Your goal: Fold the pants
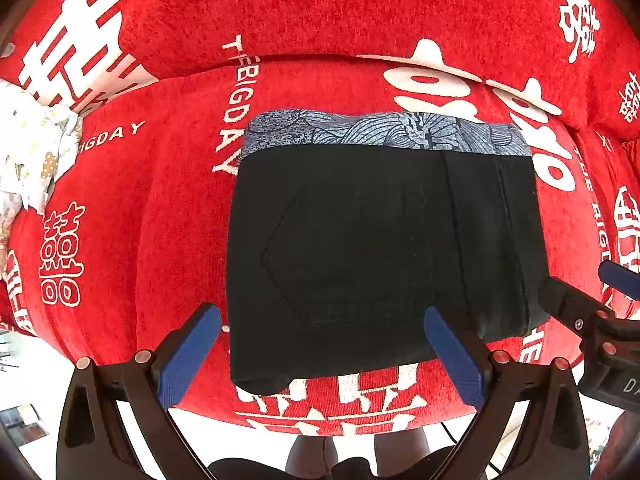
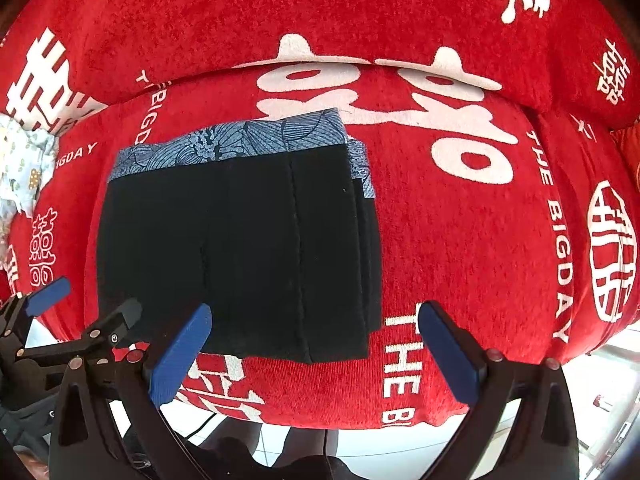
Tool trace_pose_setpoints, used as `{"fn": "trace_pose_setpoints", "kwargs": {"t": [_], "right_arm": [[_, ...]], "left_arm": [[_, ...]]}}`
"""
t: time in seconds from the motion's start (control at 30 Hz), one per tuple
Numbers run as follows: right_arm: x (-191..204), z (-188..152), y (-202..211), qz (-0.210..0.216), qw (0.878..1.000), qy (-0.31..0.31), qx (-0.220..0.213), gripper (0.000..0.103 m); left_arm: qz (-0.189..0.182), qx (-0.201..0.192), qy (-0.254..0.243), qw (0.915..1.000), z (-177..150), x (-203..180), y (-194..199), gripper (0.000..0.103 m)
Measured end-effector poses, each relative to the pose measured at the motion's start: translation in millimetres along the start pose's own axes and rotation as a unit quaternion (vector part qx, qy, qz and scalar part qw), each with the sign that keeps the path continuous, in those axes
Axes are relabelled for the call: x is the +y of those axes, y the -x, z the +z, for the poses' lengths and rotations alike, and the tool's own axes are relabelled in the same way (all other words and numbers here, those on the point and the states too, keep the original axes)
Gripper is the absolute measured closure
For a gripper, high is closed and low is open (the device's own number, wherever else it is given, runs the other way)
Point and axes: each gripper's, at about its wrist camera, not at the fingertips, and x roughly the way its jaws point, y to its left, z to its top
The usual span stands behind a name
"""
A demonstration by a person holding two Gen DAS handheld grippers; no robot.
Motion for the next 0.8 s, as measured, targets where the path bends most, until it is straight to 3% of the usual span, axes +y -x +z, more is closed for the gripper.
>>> {"fn": "trace_pose_setpoints", "kwargs": {"t": [0.8], "right_arm": [[-1.3,-0.3,-9.6,-0.003,1.0,0.007,0.01,0.0]], "left_arm": [[0.023,-0.003,-0.005,0.9997,0.1,-6.0,-5.1,0.001]]}}
